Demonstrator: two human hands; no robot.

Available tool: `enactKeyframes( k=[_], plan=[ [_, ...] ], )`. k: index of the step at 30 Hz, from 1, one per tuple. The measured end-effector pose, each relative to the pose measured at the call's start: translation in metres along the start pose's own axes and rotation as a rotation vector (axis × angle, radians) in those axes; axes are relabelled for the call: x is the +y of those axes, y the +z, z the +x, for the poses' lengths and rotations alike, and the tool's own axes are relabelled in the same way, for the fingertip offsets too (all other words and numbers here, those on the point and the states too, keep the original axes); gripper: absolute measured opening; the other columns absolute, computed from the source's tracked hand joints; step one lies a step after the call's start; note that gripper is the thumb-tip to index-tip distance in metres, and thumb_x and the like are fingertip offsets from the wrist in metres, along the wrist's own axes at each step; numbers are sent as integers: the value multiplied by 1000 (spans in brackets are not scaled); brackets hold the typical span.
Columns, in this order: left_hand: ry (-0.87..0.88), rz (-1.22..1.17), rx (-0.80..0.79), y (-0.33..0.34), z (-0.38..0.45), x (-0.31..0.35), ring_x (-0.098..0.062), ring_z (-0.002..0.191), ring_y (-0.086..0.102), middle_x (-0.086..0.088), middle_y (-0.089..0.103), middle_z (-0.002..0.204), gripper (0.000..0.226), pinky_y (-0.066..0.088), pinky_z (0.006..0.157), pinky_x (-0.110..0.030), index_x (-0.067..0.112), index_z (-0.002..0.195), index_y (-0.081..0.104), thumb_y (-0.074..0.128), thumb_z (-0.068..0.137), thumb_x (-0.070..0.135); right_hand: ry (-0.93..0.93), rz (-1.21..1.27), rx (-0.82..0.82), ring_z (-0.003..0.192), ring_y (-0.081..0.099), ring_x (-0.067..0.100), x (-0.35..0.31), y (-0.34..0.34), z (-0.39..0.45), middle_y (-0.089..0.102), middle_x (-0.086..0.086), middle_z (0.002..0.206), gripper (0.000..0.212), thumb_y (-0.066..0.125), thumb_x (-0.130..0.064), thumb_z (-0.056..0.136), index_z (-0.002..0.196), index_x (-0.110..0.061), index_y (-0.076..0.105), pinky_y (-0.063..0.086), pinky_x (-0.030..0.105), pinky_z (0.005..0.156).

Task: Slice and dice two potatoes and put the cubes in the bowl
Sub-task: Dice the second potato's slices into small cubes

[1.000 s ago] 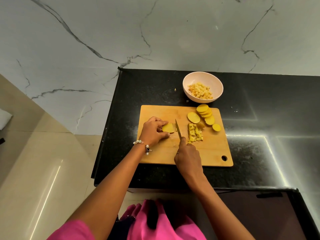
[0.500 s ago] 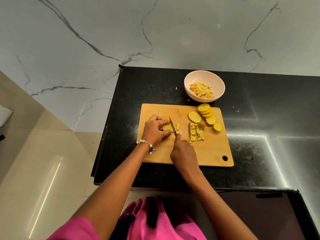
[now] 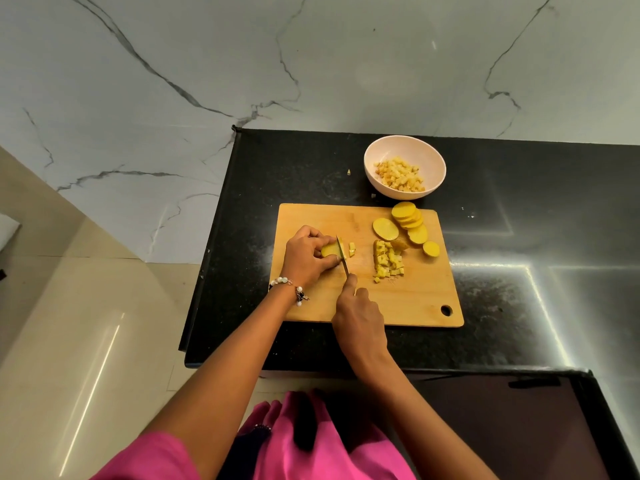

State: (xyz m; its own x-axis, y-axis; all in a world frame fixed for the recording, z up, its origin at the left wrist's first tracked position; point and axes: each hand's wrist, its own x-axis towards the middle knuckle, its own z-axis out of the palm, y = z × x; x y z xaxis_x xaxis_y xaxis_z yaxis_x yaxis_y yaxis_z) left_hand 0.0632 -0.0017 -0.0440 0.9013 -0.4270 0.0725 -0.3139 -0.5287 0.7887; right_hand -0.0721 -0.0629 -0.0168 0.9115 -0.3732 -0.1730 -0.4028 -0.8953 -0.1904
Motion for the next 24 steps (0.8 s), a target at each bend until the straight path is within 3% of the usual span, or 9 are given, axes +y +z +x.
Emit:
enactKeyframes(
  k=[12, 19, 24],
  plan=[
    [-17, 6, -9, -1, -1, -1, -8, 79, 52, 3, 54, 102, 45, 43, 67, -3, 13, 112, 68, 81, 70, 22, 129, 90, 0, 101, 55, 36, 24, -6, 8, 50, 20, 123, 57, 27, -5, 95, 150, -6, 11, 44, 40, 78],
    [-3, -4, -56, -6, -2, -5, -7, 83, 53, 4, 53, 106, 52, 42, 70, -1, 13, 119, 64, 81, 71, 22, 37, 165, 28, 95, 56, 35, 14, -7, 7, 56, 19, 115, 59, 34, -8, 93, 149, -7, 17, 37, 37, 69],
    [-1, -7, -37, -5, -3, -6, -10, 84, 55, 4, 54, 105, 46, 43, 70, -1, 13, 117, 66, 79, 73, 19, 8, 154, 2, 98, 56, 34, 5, -7, 9, 56, 18, 116, 58, 34, -7, 93, 149, -6, 17, 43, 38, 75]
  ],
)
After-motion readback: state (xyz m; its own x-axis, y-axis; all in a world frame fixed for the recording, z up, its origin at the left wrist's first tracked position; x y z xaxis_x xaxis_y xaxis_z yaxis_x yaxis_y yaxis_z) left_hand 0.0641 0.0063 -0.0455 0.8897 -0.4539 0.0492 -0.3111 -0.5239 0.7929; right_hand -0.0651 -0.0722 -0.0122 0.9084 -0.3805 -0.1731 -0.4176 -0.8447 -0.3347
